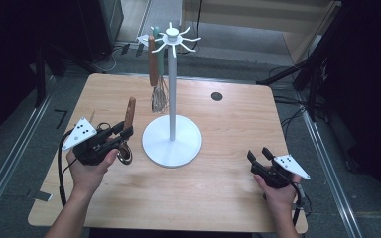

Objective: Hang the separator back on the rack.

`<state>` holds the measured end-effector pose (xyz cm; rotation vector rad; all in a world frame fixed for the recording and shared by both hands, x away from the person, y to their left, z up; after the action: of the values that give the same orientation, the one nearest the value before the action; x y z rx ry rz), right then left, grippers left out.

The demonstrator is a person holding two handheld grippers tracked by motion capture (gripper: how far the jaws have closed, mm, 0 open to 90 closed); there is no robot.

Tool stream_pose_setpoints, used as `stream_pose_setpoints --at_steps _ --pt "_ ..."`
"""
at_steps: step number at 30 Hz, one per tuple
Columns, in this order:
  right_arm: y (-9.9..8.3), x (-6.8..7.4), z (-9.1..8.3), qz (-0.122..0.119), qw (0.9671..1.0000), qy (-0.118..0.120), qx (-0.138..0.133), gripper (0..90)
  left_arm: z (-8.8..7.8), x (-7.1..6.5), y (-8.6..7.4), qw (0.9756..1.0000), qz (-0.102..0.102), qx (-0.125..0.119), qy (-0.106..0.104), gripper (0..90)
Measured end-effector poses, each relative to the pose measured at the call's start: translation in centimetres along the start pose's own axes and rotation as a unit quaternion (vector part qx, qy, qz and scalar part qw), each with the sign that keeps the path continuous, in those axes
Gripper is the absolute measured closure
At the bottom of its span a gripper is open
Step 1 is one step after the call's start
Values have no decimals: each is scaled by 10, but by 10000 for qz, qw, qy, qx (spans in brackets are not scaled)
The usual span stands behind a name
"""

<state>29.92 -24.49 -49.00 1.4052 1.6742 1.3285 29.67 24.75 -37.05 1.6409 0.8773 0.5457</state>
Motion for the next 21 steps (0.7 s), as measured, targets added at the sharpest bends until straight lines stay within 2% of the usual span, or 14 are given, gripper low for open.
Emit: stream_pose_setpoints --at_steps 21 --pt "0 0 0 -14 10000 8 1 392 2 -7 23 9990 97 -438 -28 701"
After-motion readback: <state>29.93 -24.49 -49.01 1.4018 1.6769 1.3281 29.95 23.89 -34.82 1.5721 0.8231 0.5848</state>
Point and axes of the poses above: each handheld gripper's, and its own axes: z roughly forward along the jaws, y roughly out of its top, x roughly to its left, the point moved 1 cm from there along z, roughly forward along the jaws, and after that the axes turned 2 degrees about x, right-handed, at the moved point
